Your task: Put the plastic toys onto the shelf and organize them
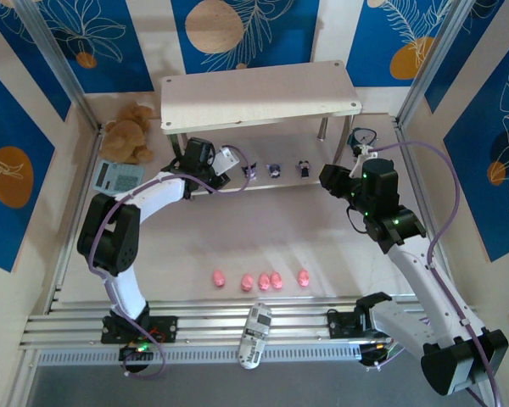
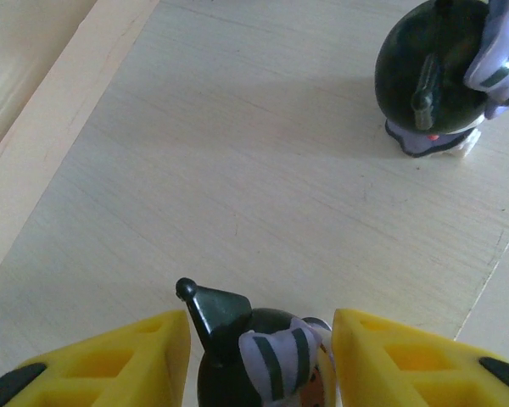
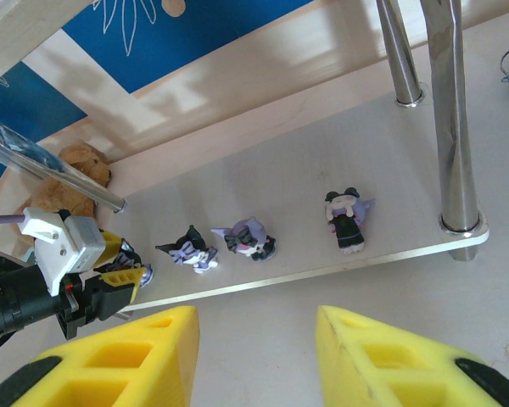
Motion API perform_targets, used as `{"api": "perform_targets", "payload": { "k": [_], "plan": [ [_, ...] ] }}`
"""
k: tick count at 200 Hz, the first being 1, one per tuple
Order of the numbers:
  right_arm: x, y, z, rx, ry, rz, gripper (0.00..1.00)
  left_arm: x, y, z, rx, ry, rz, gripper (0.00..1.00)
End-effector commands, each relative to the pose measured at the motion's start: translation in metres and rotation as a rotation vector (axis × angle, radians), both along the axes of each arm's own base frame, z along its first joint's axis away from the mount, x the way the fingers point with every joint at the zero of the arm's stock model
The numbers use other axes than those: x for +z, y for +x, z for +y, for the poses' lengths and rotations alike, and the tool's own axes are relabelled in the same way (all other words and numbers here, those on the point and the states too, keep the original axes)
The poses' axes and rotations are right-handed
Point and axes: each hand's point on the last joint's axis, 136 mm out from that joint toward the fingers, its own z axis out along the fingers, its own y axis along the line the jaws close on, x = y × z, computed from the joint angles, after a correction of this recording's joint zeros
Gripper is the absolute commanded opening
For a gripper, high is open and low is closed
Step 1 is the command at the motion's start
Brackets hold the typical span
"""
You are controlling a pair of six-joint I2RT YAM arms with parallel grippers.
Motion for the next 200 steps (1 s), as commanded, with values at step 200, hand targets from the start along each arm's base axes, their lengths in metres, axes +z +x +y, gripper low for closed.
{"api": "perform_targets", "payload": {
  "k": [200],
  "plan": [
    [0.007, -0.003, -0.001, -0.004, 0.010, -0.027, 0.42, 0.016, 0.003, 0.013, 0.010, 0.021, -0.077, 0.59]
  ]
}}
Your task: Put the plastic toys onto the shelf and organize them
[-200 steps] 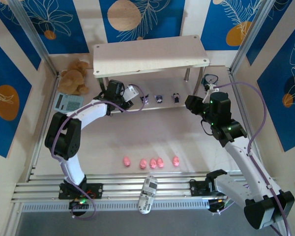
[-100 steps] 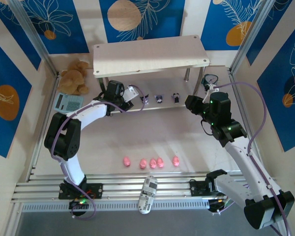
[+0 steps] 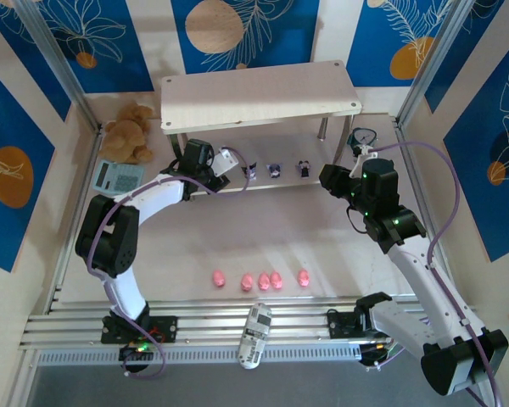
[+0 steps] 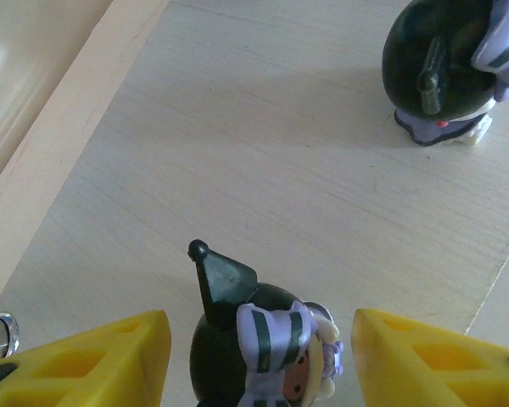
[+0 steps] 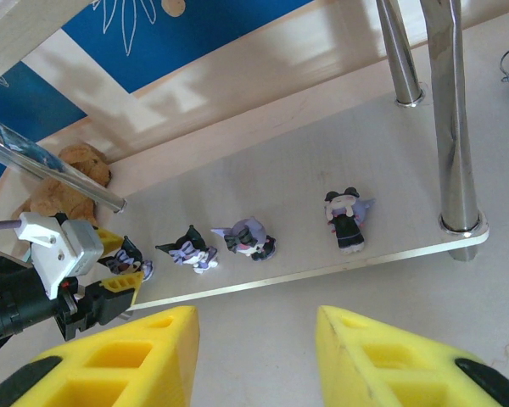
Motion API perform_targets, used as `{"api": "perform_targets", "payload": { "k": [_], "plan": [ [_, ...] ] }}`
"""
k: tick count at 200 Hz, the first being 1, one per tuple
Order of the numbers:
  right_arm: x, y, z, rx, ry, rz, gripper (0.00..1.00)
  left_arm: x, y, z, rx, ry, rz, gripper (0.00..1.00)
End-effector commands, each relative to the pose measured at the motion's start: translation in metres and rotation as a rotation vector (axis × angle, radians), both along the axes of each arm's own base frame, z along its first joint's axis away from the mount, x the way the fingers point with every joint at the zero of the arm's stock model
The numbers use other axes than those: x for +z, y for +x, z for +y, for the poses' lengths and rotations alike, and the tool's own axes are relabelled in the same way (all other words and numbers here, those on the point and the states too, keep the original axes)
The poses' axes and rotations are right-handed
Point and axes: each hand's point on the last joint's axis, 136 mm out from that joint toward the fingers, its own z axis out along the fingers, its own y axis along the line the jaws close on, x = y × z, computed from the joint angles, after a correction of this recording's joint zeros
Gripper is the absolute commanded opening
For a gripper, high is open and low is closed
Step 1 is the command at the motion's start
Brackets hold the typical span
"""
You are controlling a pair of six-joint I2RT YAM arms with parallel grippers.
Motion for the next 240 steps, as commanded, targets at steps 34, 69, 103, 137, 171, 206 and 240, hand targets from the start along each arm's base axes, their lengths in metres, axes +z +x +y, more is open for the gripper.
{"api": "perform_targets", "payload": {
  "k": [34, 69, 103, 137, 171, 206, 240],
  "plan": [
    [0.007, -0.003, -0.001, -0.003, 0.012, -0.024, 0.42, 0.017, 0.003, 0.011, 0.015, 0.004, -0.049, 0.61],
    [0.007, -0.003, -0.001, -0.004, 0.016, -0.025, 0.42, 0.018, 0.001, 0.014, 0.013, 0.012, -0.054, 0.62],
    [0.006, -0.003, -0.001, -0.005, 0.015, -0.020, 0.42, 0.019, 0.002, 0.019, 0.020, 0.017, -0.058, 0.63],
    [0.005, -0.004, -0.002, -0.008, 0.015, -0.018, 0.42, 0.017, 0.003, 0.023, 0.028, 0.033, -0.058, 0.64],
    [0.005, -0.004, -0.002, -0.010, 0.016, -0.018, 0.42, 0.015, 0.003, 0.026, 0.031, 0.045, -0.056, 0.64],
    [0.004, -0.004, -0.002, -0.011, 0.017, -0.017, 0.42, 0.013, 0.004, 0.027, 0.032, 0.045, -0.054, 0.64],
    [0.004, -0.004, -0.003, -0.013, 0.017, -0.018, 0.42, 0.014, 0.002, 0.028, 0.029, 0.047, -0.054, 0.64]
  ]
}}
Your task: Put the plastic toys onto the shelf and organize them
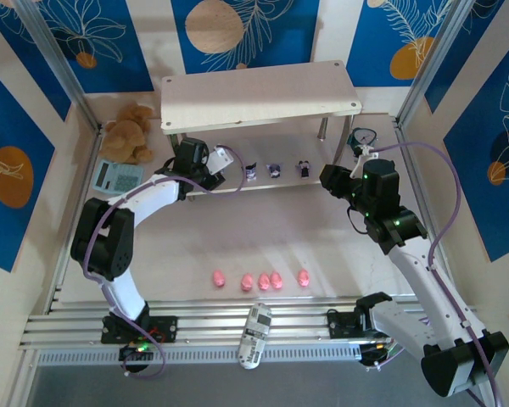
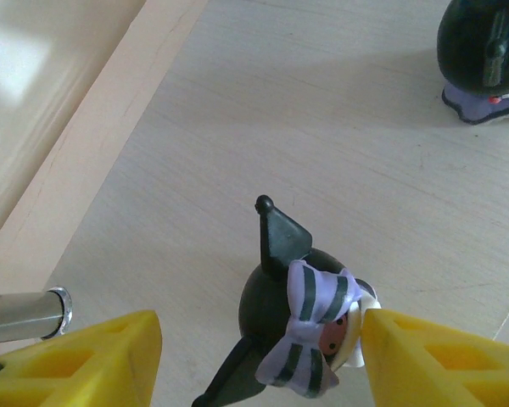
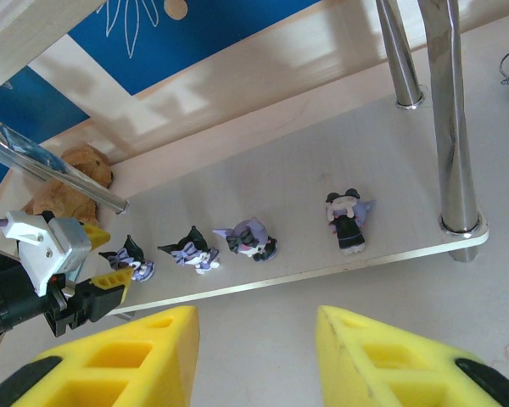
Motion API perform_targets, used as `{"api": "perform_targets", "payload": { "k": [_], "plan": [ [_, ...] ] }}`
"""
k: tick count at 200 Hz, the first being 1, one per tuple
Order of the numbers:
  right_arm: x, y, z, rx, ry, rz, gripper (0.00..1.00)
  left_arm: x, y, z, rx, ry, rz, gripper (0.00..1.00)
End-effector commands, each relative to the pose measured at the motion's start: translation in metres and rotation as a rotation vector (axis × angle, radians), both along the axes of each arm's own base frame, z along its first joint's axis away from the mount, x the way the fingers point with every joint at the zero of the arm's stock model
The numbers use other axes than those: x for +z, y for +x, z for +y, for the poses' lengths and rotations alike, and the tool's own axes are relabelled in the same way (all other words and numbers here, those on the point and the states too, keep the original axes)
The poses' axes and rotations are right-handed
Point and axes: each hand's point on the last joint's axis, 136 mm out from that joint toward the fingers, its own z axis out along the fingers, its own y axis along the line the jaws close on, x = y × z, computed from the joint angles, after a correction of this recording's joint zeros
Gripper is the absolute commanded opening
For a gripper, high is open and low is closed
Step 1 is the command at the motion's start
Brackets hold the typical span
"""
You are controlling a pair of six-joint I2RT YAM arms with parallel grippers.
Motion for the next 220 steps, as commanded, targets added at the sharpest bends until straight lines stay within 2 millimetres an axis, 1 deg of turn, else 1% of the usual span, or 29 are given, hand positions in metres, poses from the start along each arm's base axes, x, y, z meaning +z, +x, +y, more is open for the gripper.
{"api": "perform_targets", "payload": {
  "k": [1, 49, 116, 146, 159, 191, 220],
  "plan": [
    [0.002, -0.002, -0.002, -0.012, 0.014, -0.012, 0.42, 0.003, -0.001, 0.011, 0.003, 0.022, -0.015, 0.64],
    [0.004, -0.002, -0.001, -0.011, 0.019, -0.016, 0.42, 0.007, -0.006, 0.009, -0.014, 0.011, -0.012, 0.64],
    [0.005, -0.001, -0.002, -0.013, 0.014, -0.019, 0.42, 0.012, -0.002, 0.010, -0.006, 0.003, -0.029, 0.64],
    [0.006, -0.002, -0.003, -0.014, 0.010, -0.020, 0.42, 0.018, -0.001, 0.008, -0.008, -0.016, -0.040, 0.65],
    [0.005, -0.001, -0.002, -0.013, 0.008, -0.019, 0.42, 0.020, -0.001, 0.006, -0.012, -0.027, -0.046, 0.66],
    [0.005, -0.001, -0.002, -0.013, 0.010, -0.020, 0.42, 0.028, -0.003, 0.004, -0.021, -0.052, -0.057, 0.70],
    [0.004, -0.001, -0.002, -0.013, 0.011, -0.015, 0.42, 0.036, -0.006, 0.003, -0.028, -0.067, -0.065, 0.71]
  ]
}}
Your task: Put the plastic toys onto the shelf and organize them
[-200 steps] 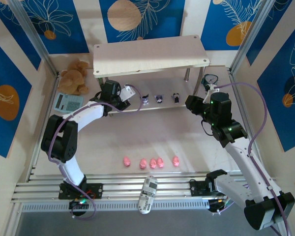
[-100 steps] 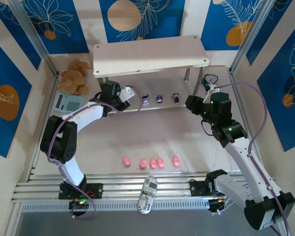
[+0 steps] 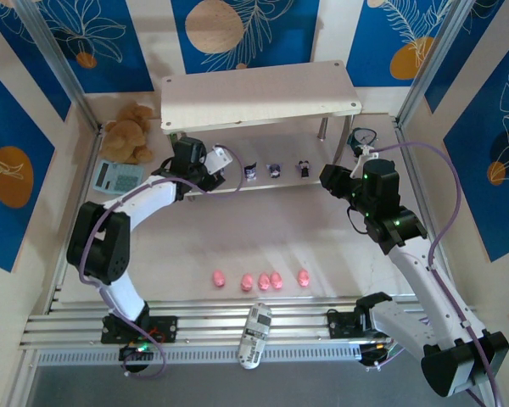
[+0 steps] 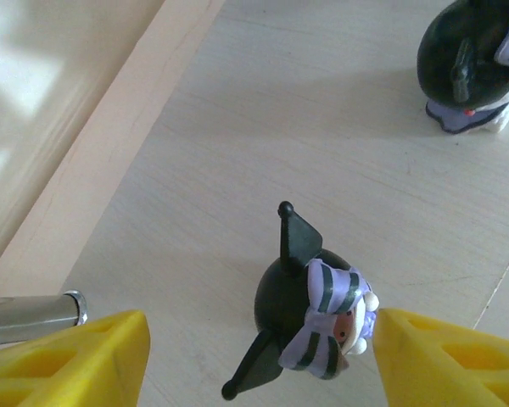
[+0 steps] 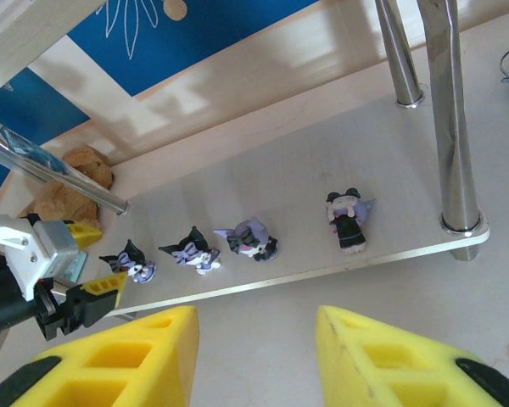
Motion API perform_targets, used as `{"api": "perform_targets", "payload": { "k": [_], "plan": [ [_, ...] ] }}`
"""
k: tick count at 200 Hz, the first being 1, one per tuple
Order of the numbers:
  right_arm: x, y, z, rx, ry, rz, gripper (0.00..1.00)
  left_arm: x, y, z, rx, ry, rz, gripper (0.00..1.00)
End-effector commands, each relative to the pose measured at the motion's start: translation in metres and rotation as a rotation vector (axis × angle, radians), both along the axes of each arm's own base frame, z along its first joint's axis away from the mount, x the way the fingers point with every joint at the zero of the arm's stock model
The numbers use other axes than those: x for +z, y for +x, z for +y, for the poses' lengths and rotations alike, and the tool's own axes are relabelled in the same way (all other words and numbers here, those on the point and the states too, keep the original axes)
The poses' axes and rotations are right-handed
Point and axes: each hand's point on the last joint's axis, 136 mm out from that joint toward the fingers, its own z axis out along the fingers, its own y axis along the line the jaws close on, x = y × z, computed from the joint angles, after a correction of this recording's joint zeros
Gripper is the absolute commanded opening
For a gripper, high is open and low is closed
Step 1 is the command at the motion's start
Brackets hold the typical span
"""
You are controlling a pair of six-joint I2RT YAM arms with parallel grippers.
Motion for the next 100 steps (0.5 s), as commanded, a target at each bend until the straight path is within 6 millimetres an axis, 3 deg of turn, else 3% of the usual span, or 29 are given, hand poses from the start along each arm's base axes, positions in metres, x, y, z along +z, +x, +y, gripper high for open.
{"api": "perform_targets", "payload": {
  "k": [1, 60, 100],
  "plan": [
    [0.004, -0.001, -0.002, -0.009, 0.005, -0.018, 0.42, 0.022, -0.001, 0.003, -0.005, -0.050, -0.040, 0.71],
    [0.003, -0.002, -0.001, -0.005, 0.004, -0.013, 0.42, 0.048, -0.013, -0.001, -0.029, -0.112, -0.066, 0.72],
    [-0.005, -0.009, -0.003, 0.012, -0.048, 0.023, 0.42, 0.060, -0.039, -0.014, -0.079, -0.176, -0.048, 0.68]
  ]
}}
